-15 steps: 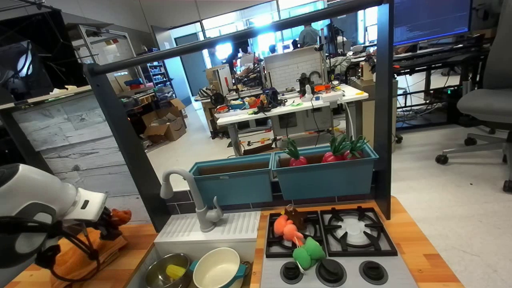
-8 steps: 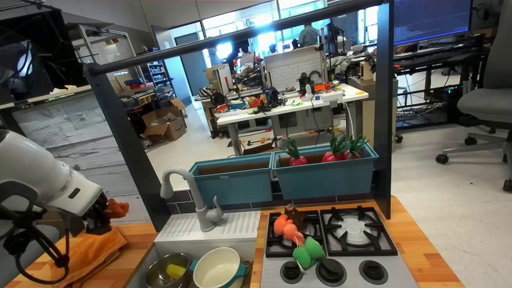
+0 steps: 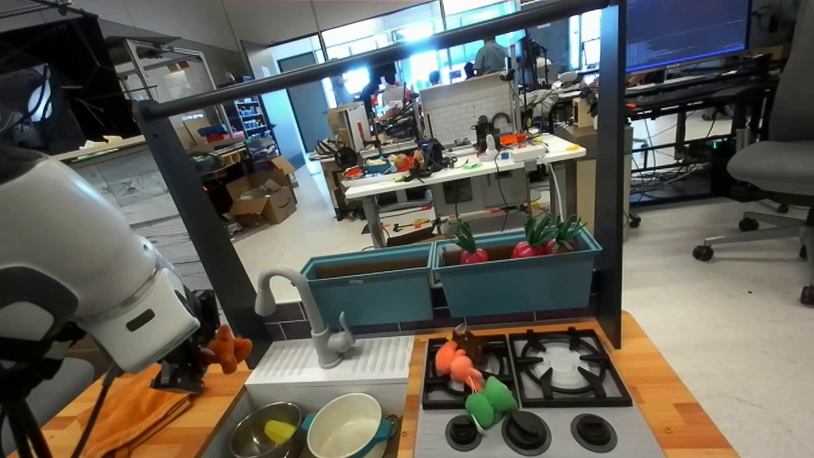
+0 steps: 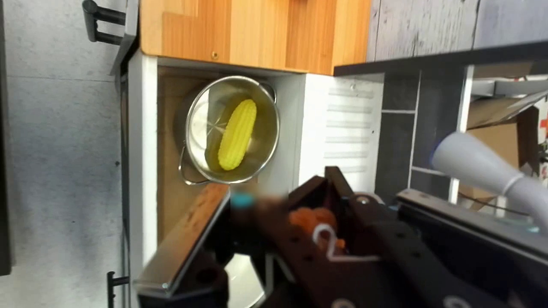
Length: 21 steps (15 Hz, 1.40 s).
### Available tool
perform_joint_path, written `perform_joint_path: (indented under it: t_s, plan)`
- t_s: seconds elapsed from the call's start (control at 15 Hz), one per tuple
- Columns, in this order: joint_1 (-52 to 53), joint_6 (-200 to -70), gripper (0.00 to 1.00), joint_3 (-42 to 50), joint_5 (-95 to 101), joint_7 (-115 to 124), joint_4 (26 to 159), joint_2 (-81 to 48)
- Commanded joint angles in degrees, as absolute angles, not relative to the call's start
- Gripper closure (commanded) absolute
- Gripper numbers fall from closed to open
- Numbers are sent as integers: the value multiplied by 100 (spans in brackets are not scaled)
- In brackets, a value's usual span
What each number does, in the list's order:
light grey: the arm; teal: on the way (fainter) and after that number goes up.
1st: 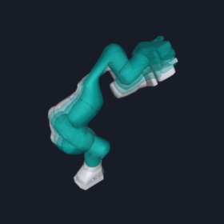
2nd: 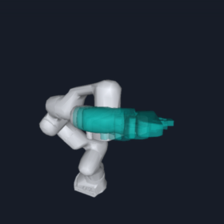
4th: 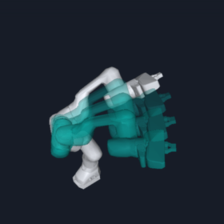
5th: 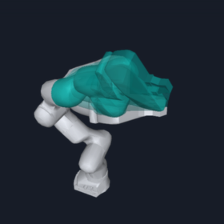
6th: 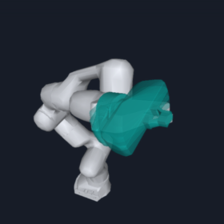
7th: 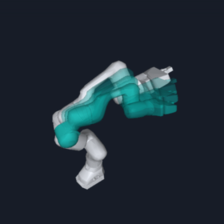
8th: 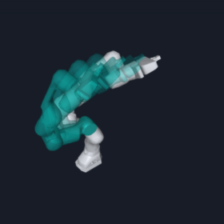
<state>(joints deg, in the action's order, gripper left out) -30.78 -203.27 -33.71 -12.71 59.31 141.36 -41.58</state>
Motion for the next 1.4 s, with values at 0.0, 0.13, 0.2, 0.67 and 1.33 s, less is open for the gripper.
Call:
perform_joint_path:
  t_s: [0.0, 0.13, 0.2, 0.67, 1.33]
  plan:
    - [-4311, -20731, 98, -3824, -693, 6618, 14482, -4253]
    - [-4561, -20529, 98, -3745, -624, 6727, 13951, -4672]
    - [-5144, -19749, 98, -3941, 303, 6116, 13656, -4952]
    - [-3815, -20285, 98, -2534, -344, 4848, 11146, -6099]
    - [-3131, -21090, 98, -2235, -962, 4985, 9182, -7471]
